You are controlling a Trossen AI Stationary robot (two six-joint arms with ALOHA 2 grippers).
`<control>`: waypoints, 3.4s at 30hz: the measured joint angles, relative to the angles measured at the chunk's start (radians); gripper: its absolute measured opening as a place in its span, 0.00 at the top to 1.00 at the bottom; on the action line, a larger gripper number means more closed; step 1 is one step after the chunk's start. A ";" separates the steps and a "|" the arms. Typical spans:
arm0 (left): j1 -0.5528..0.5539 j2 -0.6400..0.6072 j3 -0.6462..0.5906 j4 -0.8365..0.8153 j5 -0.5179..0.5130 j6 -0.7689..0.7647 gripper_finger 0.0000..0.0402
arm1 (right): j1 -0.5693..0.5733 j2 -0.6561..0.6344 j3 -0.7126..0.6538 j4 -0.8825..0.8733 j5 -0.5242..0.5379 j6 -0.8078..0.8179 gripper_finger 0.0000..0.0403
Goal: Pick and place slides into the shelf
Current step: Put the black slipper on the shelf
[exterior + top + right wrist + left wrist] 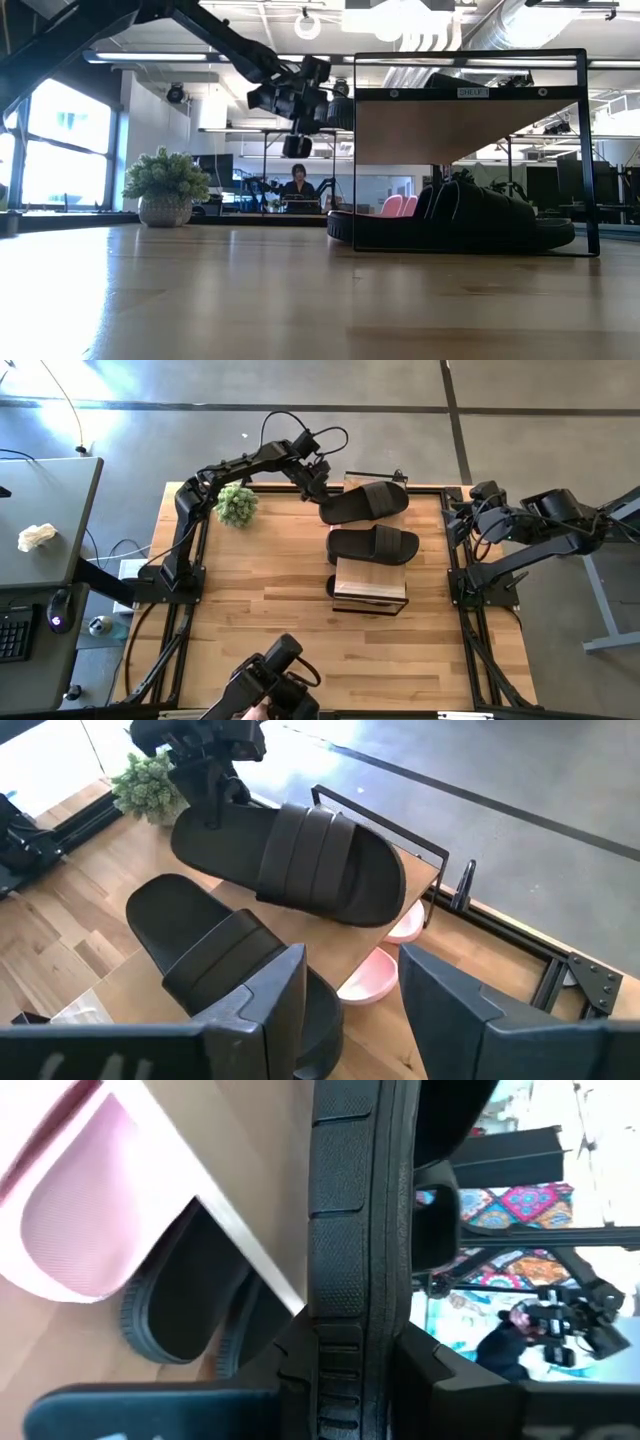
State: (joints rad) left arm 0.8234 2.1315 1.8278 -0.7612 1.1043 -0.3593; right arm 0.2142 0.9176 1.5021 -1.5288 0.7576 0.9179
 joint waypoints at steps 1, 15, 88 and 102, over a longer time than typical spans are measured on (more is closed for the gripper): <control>-0.001 0.000 0.000 -0.005 -0.009 0.010 0.87 | 0.000 0.000 0.000 0.000 -0.001 0.001 0.63; -0.019 -0.002 0.000 0.005 -0.104 0.082 0.82 | 0.000 0.000 -0.001 -0.045 -0.008 0.173 0.63; -0.019 -0.002 0.000 0.047 -0.207 0.153 0.51 | -1.379 0.370 -0.521 0.820 -1.357 -0.523 0.89; 0.003 -0.002 0.000 0.055 -0.126 0.173 0.51 | -1.378 0.297 -0.521 0.781 -1.359 -0.510 0.99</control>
State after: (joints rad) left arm 0.8265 2.1300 1.8278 -0.7062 0.9782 -0.1860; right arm -1.1641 1.2150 0.9806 -0.7478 -0.6011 0.4075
